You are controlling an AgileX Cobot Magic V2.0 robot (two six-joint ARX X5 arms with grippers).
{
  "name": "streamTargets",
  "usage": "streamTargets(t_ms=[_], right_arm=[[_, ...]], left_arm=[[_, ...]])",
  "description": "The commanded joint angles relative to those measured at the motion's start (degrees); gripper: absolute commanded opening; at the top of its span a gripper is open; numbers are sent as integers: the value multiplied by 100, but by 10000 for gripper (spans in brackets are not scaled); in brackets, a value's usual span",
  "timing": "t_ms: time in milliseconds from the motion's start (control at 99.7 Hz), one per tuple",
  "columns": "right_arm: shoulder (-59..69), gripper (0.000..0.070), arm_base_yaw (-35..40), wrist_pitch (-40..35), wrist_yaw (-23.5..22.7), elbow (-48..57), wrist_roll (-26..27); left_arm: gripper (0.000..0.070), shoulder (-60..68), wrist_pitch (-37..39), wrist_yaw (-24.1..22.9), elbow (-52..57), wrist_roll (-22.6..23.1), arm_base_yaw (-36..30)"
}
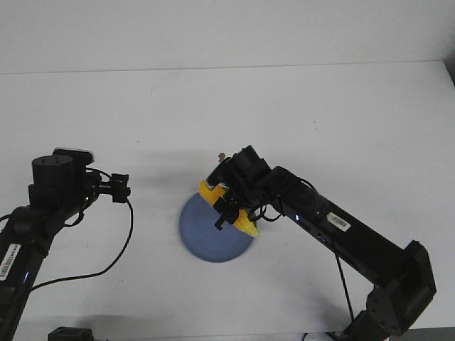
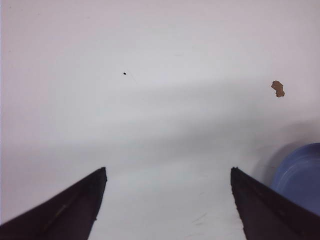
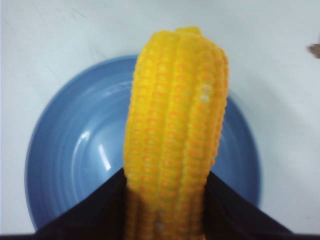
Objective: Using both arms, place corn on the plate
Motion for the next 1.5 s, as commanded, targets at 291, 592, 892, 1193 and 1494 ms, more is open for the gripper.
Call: streamTargets(t_ms=[291, 592, 892, 1193, 1494], right_arm=[[474, 445, 181, 70, 177, 61, 348], [424, 593, 122, 155, 291, 61, 614], [-400, 593, -468, 208, 837, 61, 636], [-2048, 593, -1744, 481, 964, -632, 636], [-4522, 593, -3097, 1478, 1064, -2669, 699]], left_arm=[[514, 22, 48, 15, 24, -55, -4], [501, 22, -50, -13, 24, 11, -4], [500, 20, -35, -11, 24, 15, -4], [499, -155, 92, -2, -103, 20, 7], [499, -1272, 1082, -4, -1097, 11, 7]])
